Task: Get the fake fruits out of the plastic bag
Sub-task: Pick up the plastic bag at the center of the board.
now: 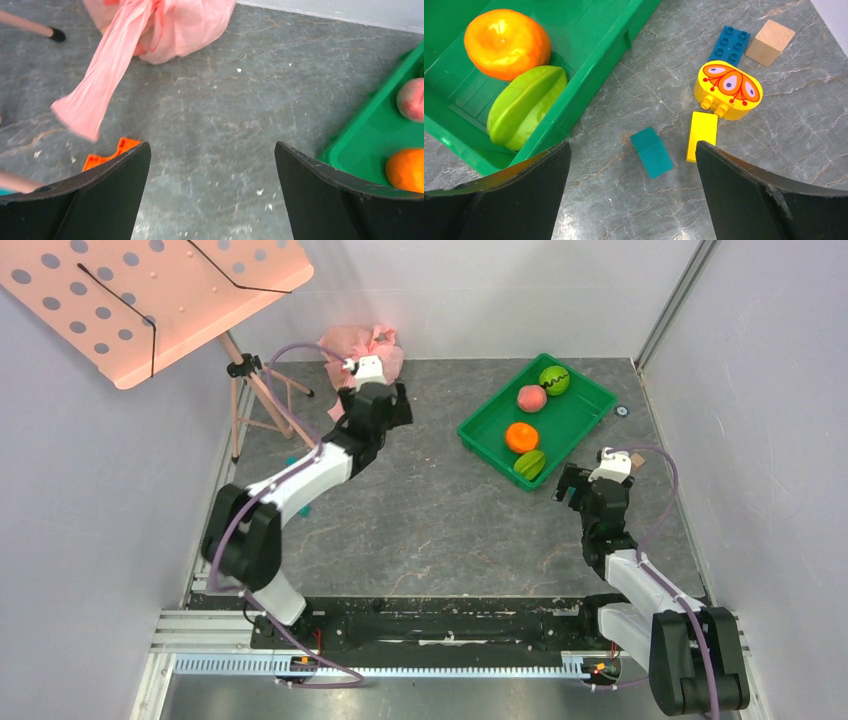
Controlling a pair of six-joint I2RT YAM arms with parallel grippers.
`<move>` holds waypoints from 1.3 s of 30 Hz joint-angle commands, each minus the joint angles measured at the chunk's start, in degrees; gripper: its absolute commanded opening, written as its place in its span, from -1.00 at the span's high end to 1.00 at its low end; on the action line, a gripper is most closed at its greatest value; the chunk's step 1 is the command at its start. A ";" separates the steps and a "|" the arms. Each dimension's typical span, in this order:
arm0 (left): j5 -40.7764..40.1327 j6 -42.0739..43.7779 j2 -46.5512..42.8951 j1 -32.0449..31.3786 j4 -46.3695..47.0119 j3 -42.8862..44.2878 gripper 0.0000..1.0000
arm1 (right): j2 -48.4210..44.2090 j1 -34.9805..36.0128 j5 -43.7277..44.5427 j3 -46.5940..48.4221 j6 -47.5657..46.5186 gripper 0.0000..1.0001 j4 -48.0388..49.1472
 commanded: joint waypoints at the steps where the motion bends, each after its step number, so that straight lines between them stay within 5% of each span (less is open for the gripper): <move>1: -3.96 5.73 10.91 0.23 -7.13 15.74 -0.99 | -2.46 -0.03 -1.73 0.76 2.68 -0.96 -2.20; 14: -6.37 13.52 39.10 4.48 -22.84 57.11 -0.99 | -2.42 -0.08 -3.33 0.84 2.23 -0.96 -2.22; 22: -10.80 16.07 42.35 8.13 -23.18 63.20 -0.99 | 0.39 -0.02 -4.37 1.26 2.27 -0.96 -1.25; 36: -5.57 14.34 56.16 11.89 -28.66 78.07 -0.99 | 0.77 -0.02 -4.95 1.24 1.93 -0.96 -1.39; 39: -3.52 13.06 56.82 12.31 -30.09 77.63 -0.56 | -0.14 -0.06 -5.06 1.48 1.93 -0.96 -1.88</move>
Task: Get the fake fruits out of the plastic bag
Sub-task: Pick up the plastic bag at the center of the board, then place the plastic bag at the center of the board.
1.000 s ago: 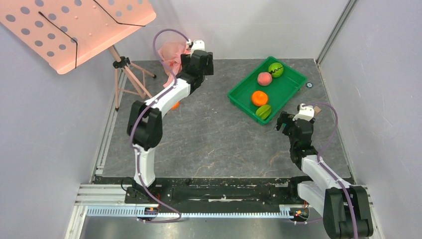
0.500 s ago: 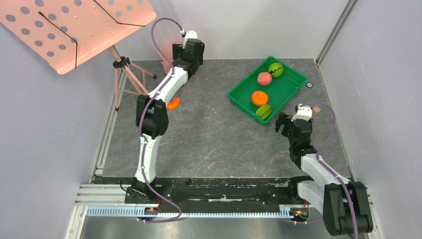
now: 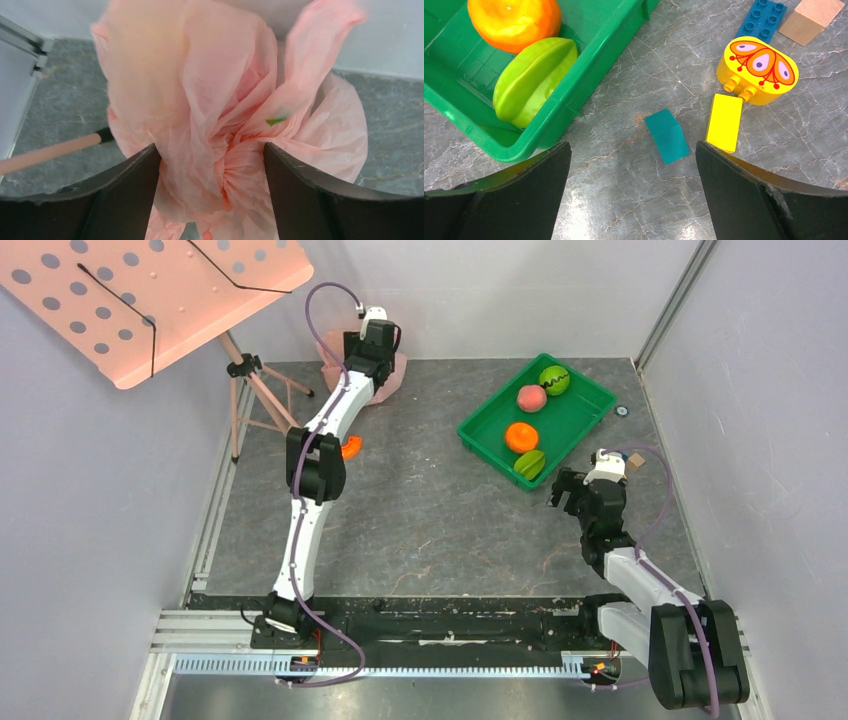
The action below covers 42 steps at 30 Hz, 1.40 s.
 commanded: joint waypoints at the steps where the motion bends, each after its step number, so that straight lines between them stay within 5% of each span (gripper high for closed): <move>1: 3.58 -1.80 0.91 0.80 -2.61 1.29 -0.30 | -1.75 -0.06 -0.44 1.47 0.22 -0.96 1.23; 6: 6.84 -3.34 -3.25 0.55 -2.34 -1.09 0.62 | -4.14 -0.02 -0.26 1.52 0.04 -0.96 -0.26; 13: 9.33 -3.18 -16.10 -2.27 -1.27 -5.80 0.96 | -9.17 -0.05 -1.17 2.60 0.39 -0.96 -3.14; 22: 12.45 -6.20 -34.54 -4.92 -6.61 -14.92 0.96 | -15.30 -0.05 -4.81 4.38 -2.15 -0.96 -6.78; 32: 22.36 -9.10 -56.12 -8.02 -5.73 -38.39 0.96 | -16.54 -0.05 -9.12 5.39 0.43 -0.96 -9.63; 42: 21.23 -16.31 -69.76 -17.32 -0.93 -59.29 0.96 | -22.17 0.03 -22.59 3.58 -1.62 -0.96 -8.51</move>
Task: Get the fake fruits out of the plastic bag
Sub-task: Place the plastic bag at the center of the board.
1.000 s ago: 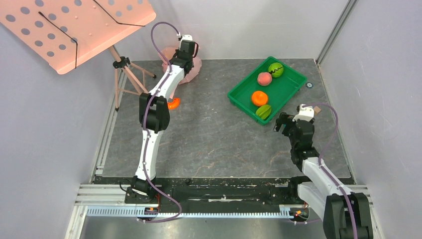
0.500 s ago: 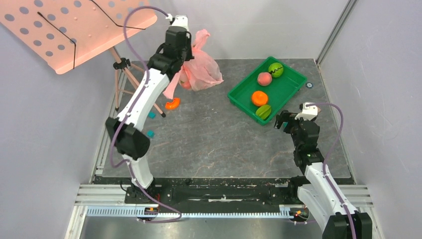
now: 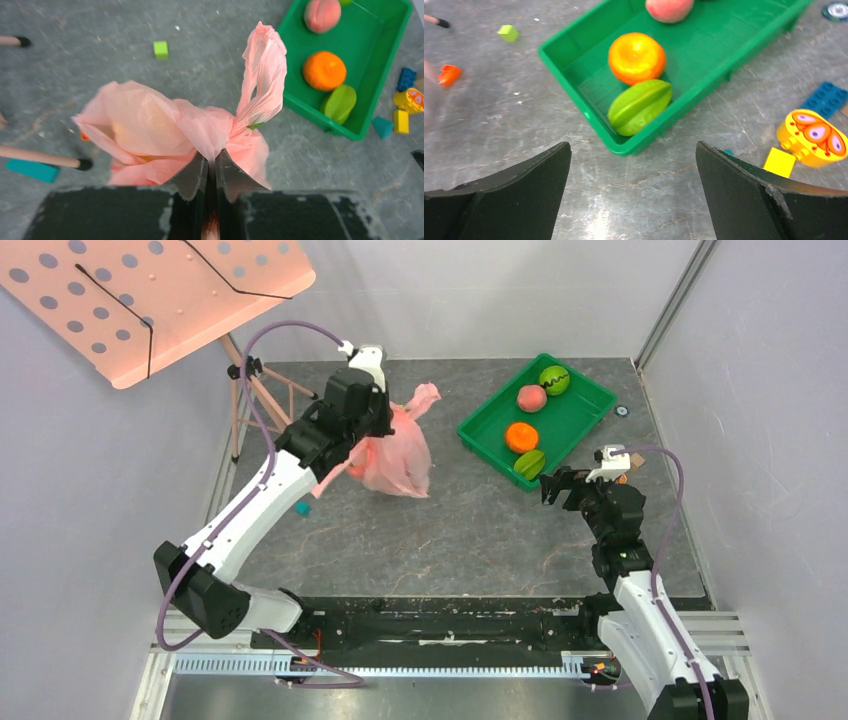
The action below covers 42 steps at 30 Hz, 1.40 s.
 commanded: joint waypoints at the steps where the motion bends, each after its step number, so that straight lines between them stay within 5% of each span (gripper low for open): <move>1: 0.94 -6.88 -4.73 -4.02 6.16 -5.07 0.96 | -5.75 0.14 -7.02 -0.04 -1.32 -0.96 1.38; 7: -2.19 -9.22 -4.86 -9.84 7.27 -9.79 0.89 | -9.89 0.60 -6.98 -0.09 -2.00 -0.96 -1.26; 9: -1.60 -10.03 -4.36 -10.26 7.73 -11.58 0.40 | -10.40 0.65 -7.41 -0.17 -1.94 -0.96 -1.57; 15: 0.70 -10.57 -2.09 -10.35 9.48 -15.04 -0.60 | -10.06 1.06 -10.68 -0.24 -0.49 -0.96 0.41; 16: 1.15 -10.38 -1.99 -10.35 9.56 -14.87 -0.92 | -9.93 1.24 -11.67 -0.31 -0.02 -0.96 1.05; 17: 1.37 -10.14 -2.05 -10.35 9.68 -14.64 -0.99 | -9.74 1.70 -12.70 -0.40 0.41 -0.96 1.61; 23: 2.67 -8.79 -4.96 -7.16 9.24 -13.60 -0.99 | -8.63 13.97 -6.96 0.72 -1.02 -0.96 1.01; 29: 17.60 -14.02 -7.54 4.10 12.54 -19.06 -0.99 | -5.71 32.42 7.68 2.19 -0.75 -0.97 3.88; 36: 28.35 -16.69 -6.68 5.20 17.05 -23.55 -0.97 | 4.56 53.07 25.28 8.72 -3.25 -0.97 7.01; 42: 32.00 -17.78 -6.88 5.16 18.51 -25.11 -0.84 | 12.04 57.37 31.54 8.87 -0.82 -0.91 14.83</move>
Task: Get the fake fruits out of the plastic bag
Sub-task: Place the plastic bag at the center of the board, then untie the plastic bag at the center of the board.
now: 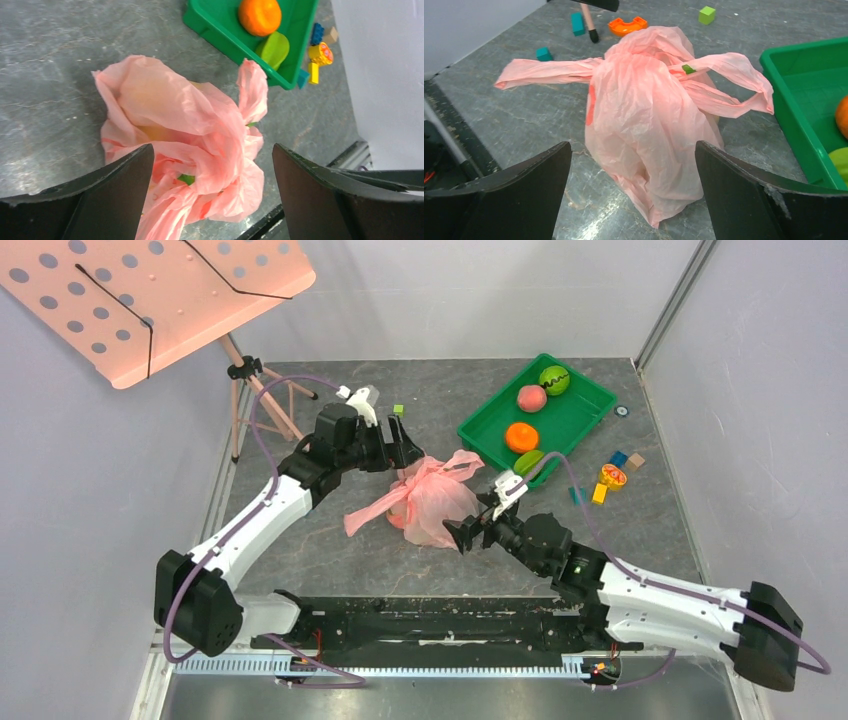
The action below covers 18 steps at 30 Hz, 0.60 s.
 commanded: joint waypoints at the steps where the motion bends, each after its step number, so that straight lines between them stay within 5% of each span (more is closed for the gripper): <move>1: 5.05 -2.00 -0.39 -0.04 3.56 -0.54 -0.81 | 4.05 1.53 8.60 2.06 1.00 -0.90 7.65; 18: 2.81 4.43 8.14 -3.51 -1.31 5.25 -0.42 | 0.44 1.87 14.00 -0.63 1.70 -0.87 6.01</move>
